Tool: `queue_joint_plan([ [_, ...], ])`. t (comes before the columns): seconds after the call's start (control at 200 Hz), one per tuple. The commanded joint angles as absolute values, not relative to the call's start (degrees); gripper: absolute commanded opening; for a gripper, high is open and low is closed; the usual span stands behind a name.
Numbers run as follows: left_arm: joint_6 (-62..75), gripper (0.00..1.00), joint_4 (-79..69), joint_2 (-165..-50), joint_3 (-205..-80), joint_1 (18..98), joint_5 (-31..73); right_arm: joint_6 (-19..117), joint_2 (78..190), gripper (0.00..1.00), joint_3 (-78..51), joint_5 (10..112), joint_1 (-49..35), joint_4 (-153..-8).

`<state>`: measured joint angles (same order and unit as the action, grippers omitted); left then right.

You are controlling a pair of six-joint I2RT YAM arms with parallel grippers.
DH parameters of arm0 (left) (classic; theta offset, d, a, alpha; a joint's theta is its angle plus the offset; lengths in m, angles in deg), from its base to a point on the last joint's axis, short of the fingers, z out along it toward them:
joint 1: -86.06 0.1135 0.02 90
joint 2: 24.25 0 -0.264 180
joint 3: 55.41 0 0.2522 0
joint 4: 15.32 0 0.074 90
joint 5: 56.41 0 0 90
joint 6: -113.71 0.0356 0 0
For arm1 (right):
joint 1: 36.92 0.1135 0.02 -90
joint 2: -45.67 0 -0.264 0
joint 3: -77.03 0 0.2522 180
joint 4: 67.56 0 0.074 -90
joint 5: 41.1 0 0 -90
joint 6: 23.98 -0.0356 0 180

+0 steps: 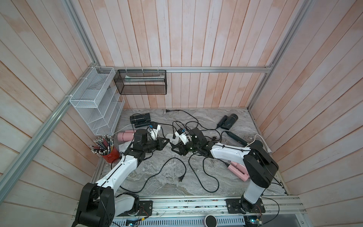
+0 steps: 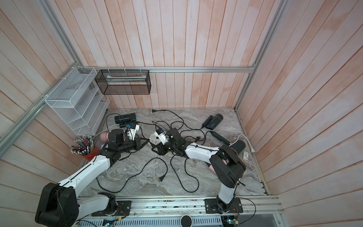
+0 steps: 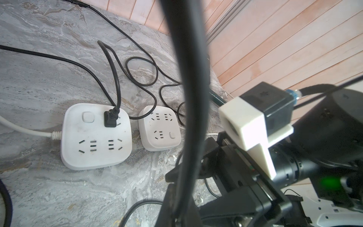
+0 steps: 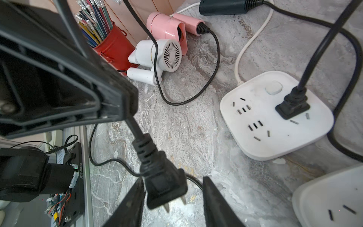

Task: Charge the blow dryers
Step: Pick up the plug from the center of the board.

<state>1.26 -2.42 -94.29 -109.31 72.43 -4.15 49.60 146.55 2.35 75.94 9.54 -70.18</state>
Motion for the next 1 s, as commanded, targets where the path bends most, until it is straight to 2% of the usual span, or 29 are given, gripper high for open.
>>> queue_joint_plan([
  [0.0,1.73,0.05,-4.34,-93.85,-110.57,72.35,-5.99,49.76,147.09,0.44,-0.1,76.99,9.57,-68.66],
  [0.18,1.38,0.05,-4.96,-94.65,-110.75,72.33,-7.06,49.67,147.36,0.37,-0.27,76.13,9.61,-68.31],
  [0.2,1.38,0.05,-4.9,-94.7,-110.79,72.35,-7.05,49.69,147.43,0.32,-0.36,76.1,9.6,-68.31],
  [0.265,1.59,0.07,-4.57,-94.85,-110.92,72.28,-6.93,49.7,147.45,0.27,-0.37,75.91,9.65,-68.4],
  [0.41,1.25,0.1,-4.09,-94.79,-111.01,72.3,-6.18,49.99,146.97,0.19,0.14,74.58,9.84,-68.92],
  [0.515,0.86,0.21,-3.31,-95.86,-111.34,72.28,-8.41,50.5,146.1,0.19,0.65,72.89,10.0,-69.24],
  [0.64,0.88,0.29,-0.86,-97.66,-111.99,72.29,-10.44,51.6,145.29,0.18,0.95,70.54,10.25,-70.12],
  [0.995,0.55,0.3,2.74,-102.31,-114.71,71.99,-10.59,53.63,145.6,0.17,-0.2,66.52,12.1,-71.98],
])
